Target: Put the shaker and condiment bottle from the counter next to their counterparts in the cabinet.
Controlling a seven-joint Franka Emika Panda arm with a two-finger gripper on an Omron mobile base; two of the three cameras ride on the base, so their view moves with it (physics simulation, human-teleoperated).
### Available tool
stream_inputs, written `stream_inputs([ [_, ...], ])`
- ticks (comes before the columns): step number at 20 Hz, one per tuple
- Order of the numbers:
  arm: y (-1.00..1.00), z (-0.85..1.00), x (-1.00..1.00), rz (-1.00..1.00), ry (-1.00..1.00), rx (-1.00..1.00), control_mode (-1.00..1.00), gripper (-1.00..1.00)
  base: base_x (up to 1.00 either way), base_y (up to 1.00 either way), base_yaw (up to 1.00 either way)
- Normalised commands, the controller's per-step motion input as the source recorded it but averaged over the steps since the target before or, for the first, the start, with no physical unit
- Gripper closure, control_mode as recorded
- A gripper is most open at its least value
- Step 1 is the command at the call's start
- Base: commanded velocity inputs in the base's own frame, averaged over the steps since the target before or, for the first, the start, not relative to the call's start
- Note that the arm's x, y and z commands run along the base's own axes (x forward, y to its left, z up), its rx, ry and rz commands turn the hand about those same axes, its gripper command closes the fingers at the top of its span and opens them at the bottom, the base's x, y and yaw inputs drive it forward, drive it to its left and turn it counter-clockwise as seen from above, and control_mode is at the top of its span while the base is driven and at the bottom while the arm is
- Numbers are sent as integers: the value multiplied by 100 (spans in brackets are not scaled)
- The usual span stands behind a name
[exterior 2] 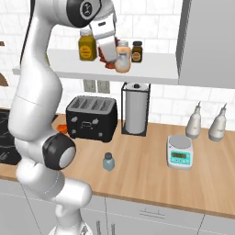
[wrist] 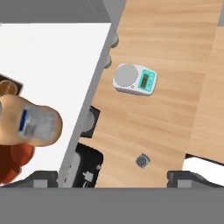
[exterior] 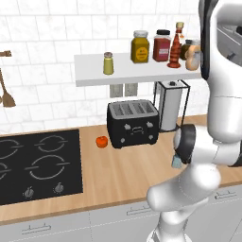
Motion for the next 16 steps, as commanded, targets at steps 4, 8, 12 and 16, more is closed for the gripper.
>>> stream_inputs([
  [4,36,-41,-64,-1,0,0,-100,-100,0,0,0],
  [8,43,-63,-100,0,-1,0,-100,-100,0,0,0],
  [12,26,-59,-100,0,-3,0,-100,-100,0,0,0],
  [16,10,-48,-100,0,-4,0,-100,-100,0,0,0],
])
